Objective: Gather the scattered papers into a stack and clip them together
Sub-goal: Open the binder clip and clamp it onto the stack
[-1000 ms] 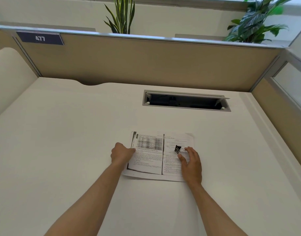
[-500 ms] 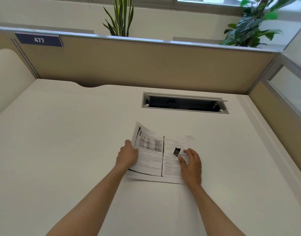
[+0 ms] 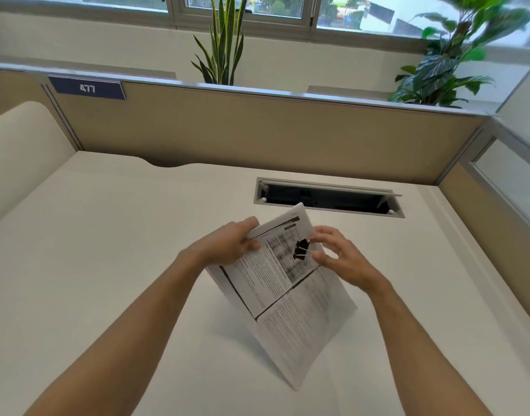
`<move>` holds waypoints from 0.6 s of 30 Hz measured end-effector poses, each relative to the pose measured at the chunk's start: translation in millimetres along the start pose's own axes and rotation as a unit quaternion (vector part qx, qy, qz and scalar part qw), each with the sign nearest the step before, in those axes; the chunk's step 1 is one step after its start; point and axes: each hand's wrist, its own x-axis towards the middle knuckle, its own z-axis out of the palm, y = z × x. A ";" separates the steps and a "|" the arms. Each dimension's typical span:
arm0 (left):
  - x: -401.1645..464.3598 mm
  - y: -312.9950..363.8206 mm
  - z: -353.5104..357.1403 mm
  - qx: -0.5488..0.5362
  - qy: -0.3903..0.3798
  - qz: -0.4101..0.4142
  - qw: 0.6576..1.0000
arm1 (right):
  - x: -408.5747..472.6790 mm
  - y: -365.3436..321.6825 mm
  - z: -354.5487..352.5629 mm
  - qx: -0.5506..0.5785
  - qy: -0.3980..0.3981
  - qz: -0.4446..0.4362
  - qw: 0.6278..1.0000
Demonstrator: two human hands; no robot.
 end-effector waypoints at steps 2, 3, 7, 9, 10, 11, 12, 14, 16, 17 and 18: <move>0.0 11.5 -11.8 0.027 -0.013 0.021 0.999 | 1.0 -8.5 -9.4 0.031 -0.056 0.012 0.998; -0.2 15.5 -16.4 0.038 -0.015 0.027 0.999 | 0.6 -11.1 -11.6 0.038 -0.070 0.012 0.997; 1.1 26.9 -27.7 0.034 0.000 0.031 0.999 | -5.9 -11.1 -10.2 0.111 -0.051 -0.028 0.992; 3.0 27.6 -28.8 0.007 0.036 0.026 0.999 | -11.6 -6.4 -5.0 0.142 -0.019 -0.041 0.989; 2.5 26.3 -29.3 -0.009 0.053 0.024 0.998 | -14.9 -3.5 -1.9 0.154 -0.002 -0.046 0.987; 1.2 24.4 -30.5 -0.031 0.062 0.024 0.997 | -18.2 0.4 0.7 0.164 0.015 -0.049 0.985; -0.8 21.3 -32.3 -0.060 0.066 0.024 0.996 | -21.3 4.2 2.4 0.173 0.028 -0.050 0.983; -8.4 12.2 -33.6 -0.148 0.074 0.022 0.986 | -26.9 11.5 4.8 0.191 0.045 -0.048 0.979; -17.3 4.2 -27.2 -0.282 0.091 0.027 0.955 | -30.7 16.0 5.7 0.209 0.059 -0.045 0.975; -20.2 1.0 -20.1 -0.349 0.100 0.034 0.931 | -31.7 17.2 6.5 0.217 0.068 -0.043 0.973; -21.9 -1.0 -9.2 -0.400 0.103 0.040 0.910 | -32.3 17.3 8.1 0.222 0.076 -0.042 0.971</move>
